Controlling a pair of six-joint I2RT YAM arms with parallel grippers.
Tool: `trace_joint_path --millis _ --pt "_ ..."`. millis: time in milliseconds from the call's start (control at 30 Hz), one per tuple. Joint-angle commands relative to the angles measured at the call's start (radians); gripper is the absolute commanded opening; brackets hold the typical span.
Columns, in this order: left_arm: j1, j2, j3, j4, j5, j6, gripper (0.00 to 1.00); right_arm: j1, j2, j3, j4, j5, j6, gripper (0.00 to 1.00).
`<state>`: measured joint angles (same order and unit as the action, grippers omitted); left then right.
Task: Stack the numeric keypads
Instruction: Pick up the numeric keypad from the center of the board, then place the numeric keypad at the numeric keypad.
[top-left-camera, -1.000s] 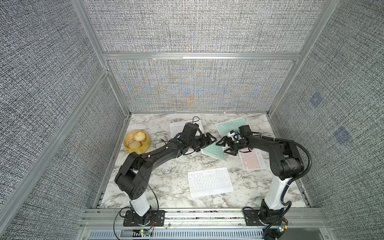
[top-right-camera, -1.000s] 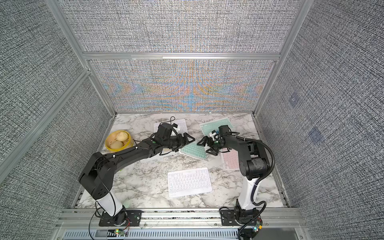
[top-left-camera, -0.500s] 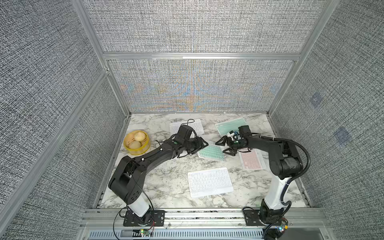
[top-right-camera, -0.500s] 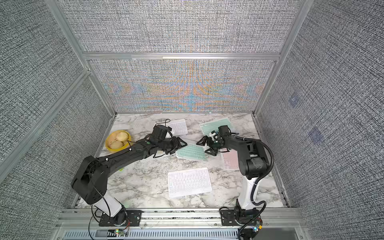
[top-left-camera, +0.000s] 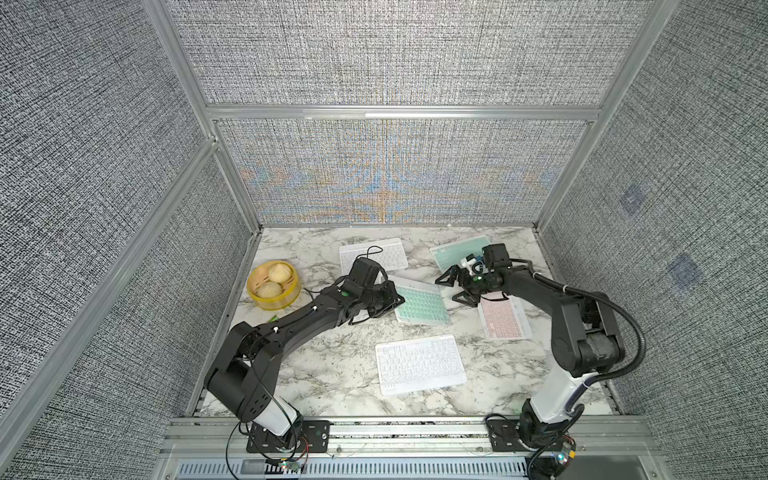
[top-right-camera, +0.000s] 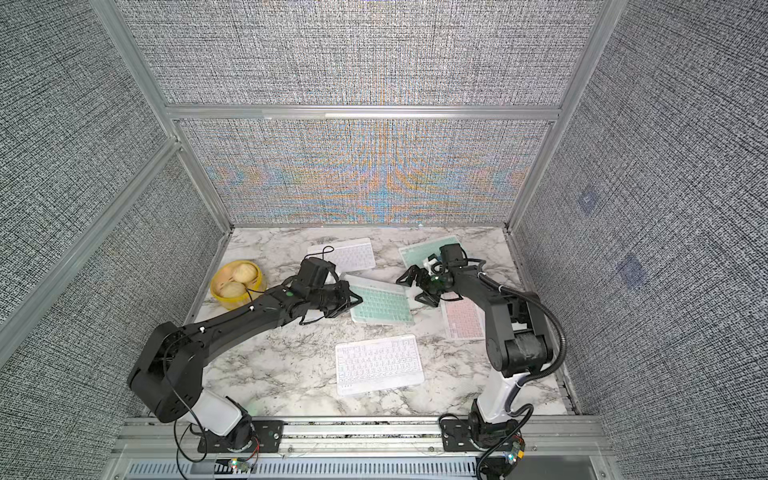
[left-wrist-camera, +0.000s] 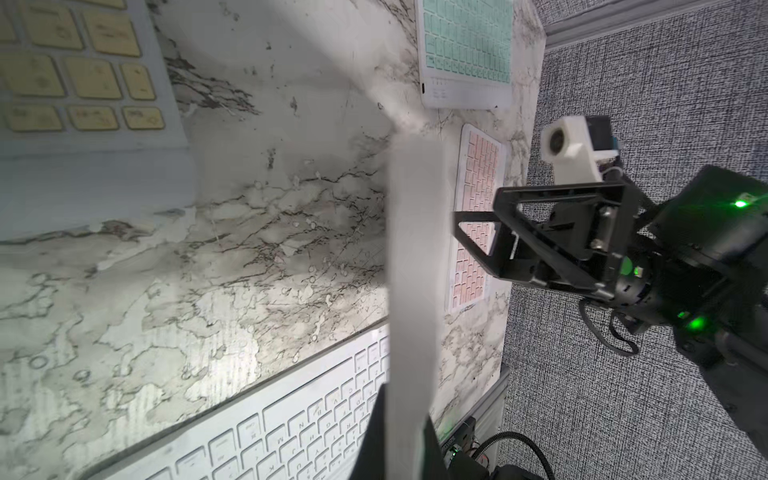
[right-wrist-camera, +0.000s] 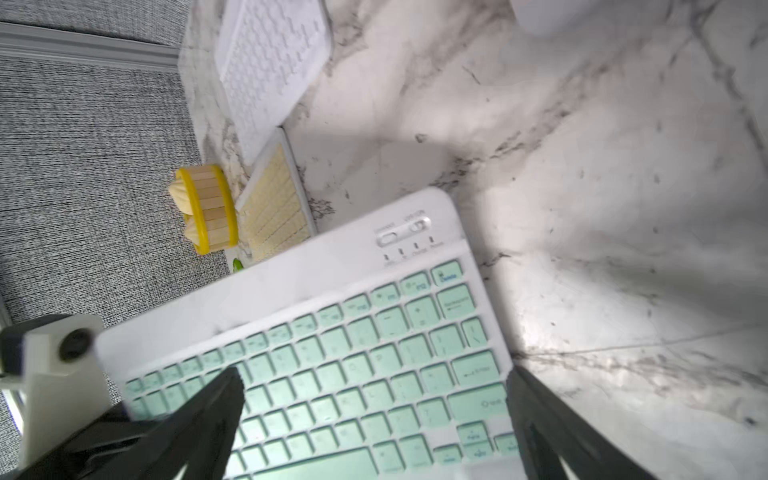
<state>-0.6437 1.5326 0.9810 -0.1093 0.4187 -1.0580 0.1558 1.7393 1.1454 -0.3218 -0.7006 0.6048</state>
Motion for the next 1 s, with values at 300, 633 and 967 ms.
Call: trace_joint_path --millis 300,633,967 --pt "-0.020 -0.416 -0.292 0.109 0.030 -0.142 0.00 0.039 -0.309 -0.083 -0.347 0.204 -0.109 0.99" --pt "-0.155 -0.607 -0.532 0.234 -0.036 -0.214 0.00 0.154 -0.492 -0.317 -0.358 0.228 -0.111 0.99" --pt "-0.224 -0.398 -0.605 0.558 -0.016 -0.223 0.00 0.226 -0.473 -0.432 -0.286 0.287 -0.095 0.99"
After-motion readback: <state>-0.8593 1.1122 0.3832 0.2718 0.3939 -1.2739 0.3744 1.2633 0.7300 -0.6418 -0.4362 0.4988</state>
